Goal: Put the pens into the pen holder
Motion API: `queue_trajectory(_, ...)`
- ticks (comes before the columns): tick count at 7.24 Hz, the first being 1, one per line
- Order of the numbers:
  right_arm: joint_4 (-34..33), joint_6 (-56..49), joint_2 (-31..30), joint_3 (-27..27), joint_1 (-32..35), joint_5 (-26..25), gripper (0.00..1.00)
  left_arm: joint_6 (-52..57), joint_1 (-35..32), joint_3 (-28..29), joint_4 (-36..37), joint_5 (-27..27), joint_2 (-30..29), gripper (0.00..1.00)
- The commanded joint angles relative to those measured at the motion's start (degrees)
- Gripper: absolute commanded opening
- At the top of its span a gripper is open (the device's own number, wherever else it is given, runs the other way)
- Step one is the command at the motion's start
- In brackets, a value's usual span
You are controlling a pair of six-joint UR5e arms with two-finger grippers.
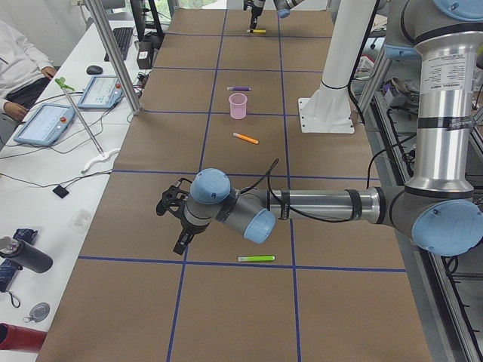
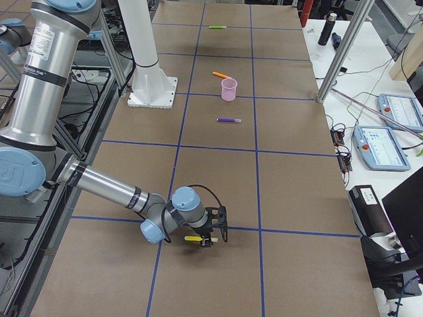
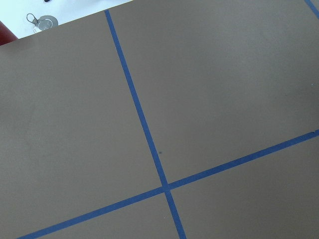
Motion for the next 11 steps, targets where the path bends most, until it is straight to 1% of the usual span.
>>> queue_trajectory(1, 0.04, 0.09, 0.04, -0.73, -0.18, -0.21, 0.39, 0.09, 0.0, 0.44, 0.0, 0.01, -0.05, 1.0)
queue_trajectory(2, 0.04, 0.09, 0.04, -0.82, -0.18, -0.3, 0.38, 0.09, 0.0, 0.44, 0.0, 0.01, -0.05, 1.0)
queue_trajectory(3, -0.14, 0.18, 0.22, -1.0, -0.18, -0.3, 0.12, 0.09, 0.0, 0.44, -0.09, 0.01, -0.05, 1.0)
queue_trajectory(4, 0.03, 0.09, 0.48, -0.91, -0.18, -0.22, 0.0, 0.09, 0.0, 0.44, -0.09, 0.01, -0.05, 1.0)
queue_trajectory(6, 0.04, -0.08, 1.36, -0.3, -0.18, -0.21, 0.0, 0.09, 0.0, 0.44, -0.09, 0.01, -0.05, 1.0)
queue_trajectory(8, 0.12, -0.35, 2.58, 5.38, 0.0, 0.75, 0.0, 0.0, 0.0, 0.44, -0.09, 0.01, -0.05, 1.0)
queue_trajectory(9, 0.38, -0.09, 4.94, 8.64, 0.0, 0.67, 0.0, 0.0, 0.0, 0.44, -0.09, 0.01, -0.05, 1.0)
queue_trajectory(10, 0.39, -0.17, 9.05, 10.32, 0.0, 1.1, 0.0, 0.09, 0.0, 0.44, -0.09, 0.01, -0.14, 1.0)
queue_trajectory(11, 0.3, 0.0, 13.71, 10.6, 0.0, 1.1, 0.0, 0.09, 0.0, 0.27, -0.79, 0.01, -0.23, 1.0)
